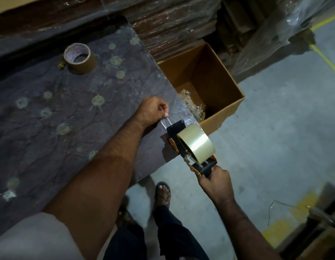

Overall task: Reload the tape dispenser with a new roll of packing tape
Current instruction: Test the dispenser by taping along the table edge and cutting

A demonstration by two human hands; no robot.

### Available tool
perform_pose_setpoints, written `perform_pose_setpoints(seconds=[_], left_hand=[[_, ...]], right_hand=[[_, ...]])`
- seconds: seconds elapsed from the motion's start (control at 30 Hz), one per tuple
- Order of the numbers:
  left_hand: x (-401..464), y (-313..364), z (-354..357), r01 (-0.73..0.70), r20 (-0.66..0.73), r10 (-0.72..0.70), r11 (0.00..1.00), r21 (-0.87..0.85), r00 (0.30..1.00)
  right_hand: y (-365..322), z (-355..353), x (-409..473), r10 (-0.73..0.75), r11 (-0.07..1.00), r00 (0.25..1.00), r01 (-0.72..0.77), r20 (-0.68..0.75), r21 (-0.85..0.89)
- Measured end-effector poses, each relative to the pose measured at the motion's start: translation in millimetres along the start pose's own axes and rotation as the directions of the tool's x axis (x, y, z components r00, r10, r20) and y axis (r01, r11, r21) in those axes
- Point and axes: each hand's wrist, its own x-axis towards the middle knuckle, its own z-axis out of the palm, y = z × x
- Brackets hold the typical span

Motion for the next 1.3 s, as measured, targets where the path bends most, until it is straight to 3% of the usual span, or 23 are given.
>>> perform_pose_setpoints(seconds=[0.27,0.47,0.57,0.67,0.77,0.9,1.3], left_hand=[[1,-2,17,-0.086,-0.078,0.108,0.965,0.247,0.991],[0,-15,15,-0.047,-0.171,0.091,0.968,0.248,0.981],[-14,-18,17,-0.213,-0.223,0.319,0.893,0.397,0.921],[-30,-24,25,-0.434,-0.055,0.465,0.858,0.273,0.884],[-34,-35,29,-0.462,0.158,0.435,0.852,0.246,0.886],[-32,-39,29,-0.464,0.217,0.413,0.831,0.308,0.884],[-41,-25,68,-0.211,0.036,0.214,0.899,0.384,0.976]], right_hand=[[-3,1,-1,0.023,1.000,1.000,-0.023,0.012,-0.018],[0,2,2,0.008,0.999,1.000,-0.008,0.013,-0.031],[2,2,4,0.016,1.000,1.000,-0.016,0.013,-0.020],[2,-1,6,0.004,0.999,1.000,-0.004,0.018,-0.038],[1,-4,7,0.000,0.998,0.999,0.002,0.032,-0.062],[-1,-5,3,-0.006,0.996,0.999,0.010,0.034,-0.088],[47,-10,-27,0.014,0.987,1.000,-0.014,-0.003,-0.159]])
